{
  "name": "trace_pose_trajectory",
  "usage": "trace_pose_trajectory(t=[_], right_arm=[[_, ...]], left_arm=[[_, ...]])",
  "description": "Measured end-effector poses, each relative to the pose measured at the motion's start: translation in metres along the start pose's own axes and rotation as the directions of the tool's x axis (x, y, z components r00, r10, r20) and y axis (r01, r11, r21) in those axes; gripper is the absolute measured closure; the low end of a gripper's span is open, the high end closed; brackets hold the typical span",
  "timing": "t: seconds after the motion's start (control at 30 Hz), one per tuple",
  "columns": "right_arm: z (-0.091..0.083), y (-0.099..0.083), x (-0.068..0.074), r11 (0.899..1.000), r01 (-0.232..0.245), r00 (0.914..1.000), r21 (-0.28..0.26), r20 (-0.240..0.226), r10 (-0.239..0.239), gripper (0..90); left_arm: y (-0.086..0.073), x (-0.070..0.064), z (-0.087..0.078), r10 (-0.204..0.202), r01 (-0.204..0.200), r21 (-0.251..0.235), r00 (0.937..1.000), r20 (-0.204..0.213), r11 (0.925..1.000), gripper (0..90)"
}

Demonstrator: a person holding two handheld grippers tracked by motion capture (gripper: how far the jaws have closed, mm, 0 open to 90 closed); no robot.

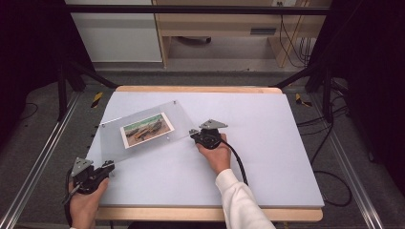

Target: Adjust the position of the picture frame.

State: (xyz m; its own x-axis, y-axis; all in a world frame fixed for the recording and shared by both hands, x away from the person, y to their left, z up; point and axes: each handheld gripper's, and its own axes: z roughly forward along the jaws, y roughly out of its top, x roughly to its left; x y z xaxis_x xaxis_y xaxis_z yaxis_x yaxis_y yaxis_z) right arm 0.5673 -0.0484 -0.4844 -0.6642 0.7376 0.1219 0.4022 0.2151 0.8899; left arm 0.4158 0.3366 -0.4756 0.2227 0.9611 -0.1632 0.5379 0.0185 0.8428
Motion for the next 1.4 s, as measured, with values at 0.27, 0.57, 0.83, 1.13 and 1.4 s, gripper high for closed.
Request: trace_pose_trajectory(t=[0.27,0.57,0.83,1.13,1.4], right_arm=[[0.0,0.001,0.0,1.0,-0.004,1.0,0.004,0.0,0.004,85.3],[0.0,0.001,0.0,1.0,-0.013,0.9999,0.007,-0.004,0.013,85.0],[-0.001,0.003,0.0,1.0,-0.011,0.9999,0.007,-0.003,0.011,85.5],[-0.013,0.015,0.002,0.999,0.026,0.9996,-0.024,0.009,-0.026,85.8],[-0.026,0.021,0.003,0.997,0.054,0.9984,-0.047,0.019,-0.053,85.8]], left_arm=[[0.0,0.0,0.0,0.002,-0.002,0.001,1.0,-0.004,1.0,83.7],[0.002,-0.001,0.002,0.009,-0.009,0.004,0.9999,-0.01,1.0,83.4],[0.005,-0.002,0.001,0.026,-0.026,-0.005,0.9995,-0.018,0.9996,84.5],[0.011,-0.008,-0.009,0.069,-0.071,-0.08,0.9973,-0.025,0.9943,84.6],[0.015,-0.014,-0.015,0.09,-0.092,-0.125,0.9958,-0.021,0.9879,84.0]])
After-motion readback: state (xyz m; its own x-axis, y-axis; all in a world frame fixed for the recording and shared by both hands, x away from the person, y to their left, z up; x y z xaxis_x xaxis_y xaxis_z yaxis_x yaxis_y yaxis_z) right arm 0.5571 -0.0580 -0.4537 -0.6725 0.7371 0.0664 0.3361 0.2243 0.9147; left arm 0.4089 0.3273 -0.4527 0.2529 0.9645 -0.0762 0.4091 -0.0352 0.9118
